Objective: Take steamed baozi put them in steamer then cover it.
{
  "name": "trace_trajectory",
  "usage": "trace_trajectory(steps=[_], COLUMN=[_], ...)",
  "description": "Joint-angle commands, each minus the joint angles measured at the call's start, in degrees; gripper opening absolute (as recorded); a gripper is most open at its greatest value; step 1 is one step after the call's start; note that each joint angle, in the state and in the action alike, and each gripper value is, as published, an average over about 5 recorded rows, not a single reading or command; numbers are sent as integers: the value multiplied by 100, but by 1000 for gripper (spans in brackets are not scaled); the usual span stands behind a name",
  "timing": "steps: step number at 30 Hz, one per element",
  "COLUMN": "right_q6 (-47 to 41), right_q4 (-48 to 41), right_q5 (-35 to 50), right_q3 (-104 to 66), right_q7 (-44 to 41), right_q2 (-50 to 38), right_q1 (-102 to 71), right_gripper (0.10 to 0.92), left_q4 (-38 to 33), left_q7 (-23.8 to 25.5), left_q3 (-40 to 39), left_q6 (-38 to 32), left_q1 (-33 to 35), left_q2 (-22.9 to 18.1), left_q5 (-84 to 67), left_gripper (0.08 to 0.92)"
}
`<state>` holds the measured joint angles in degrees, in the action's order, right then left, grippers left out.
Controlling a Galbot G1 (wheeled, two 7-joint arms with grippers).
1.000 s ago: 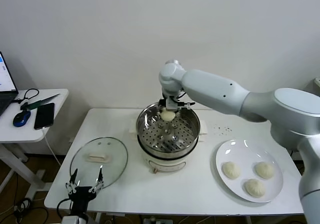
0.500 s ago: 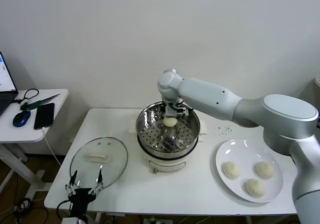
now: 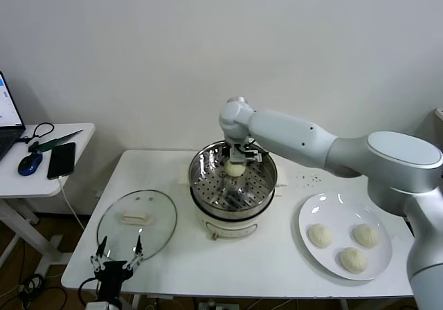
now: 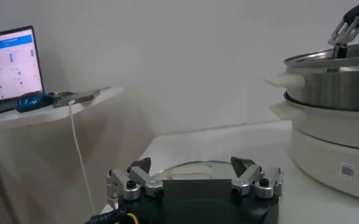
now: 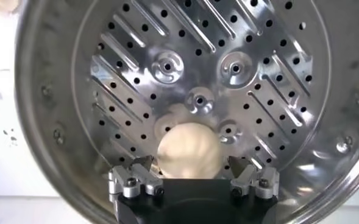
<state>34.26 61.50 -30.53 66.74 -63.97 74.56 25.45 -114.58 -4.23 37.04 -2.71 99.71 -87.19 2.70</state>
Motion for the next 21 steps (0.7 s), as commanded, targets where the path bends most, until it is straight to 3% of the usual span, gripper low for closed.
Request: trace_trajectory(steps=[1,6,16,21], right_q6=[-101,-954,-4082,-4917], right_q4=[755,1532,2061,2223], right_q5=[672,1719,4664,5228], right_q3=[8,768,1627,1722], right_q7=[-52,445,719,762], right_q2=[-772,-1815,-3469,-4172], right_q1=[585,1426,2116,1810], right_gripper=[823,823,823,823], left_q4=[-16,-36,-122,-122], left_q7=[0,-1,4,4], left_q3=[-8,-40,-98,-82], left_q6=[-1,18,36,22], left_q1=[13,10,14,48], left_q2=[5,3,40,69], left_q5=[5,4,14,3], left_gripper=[823,823,823,823])
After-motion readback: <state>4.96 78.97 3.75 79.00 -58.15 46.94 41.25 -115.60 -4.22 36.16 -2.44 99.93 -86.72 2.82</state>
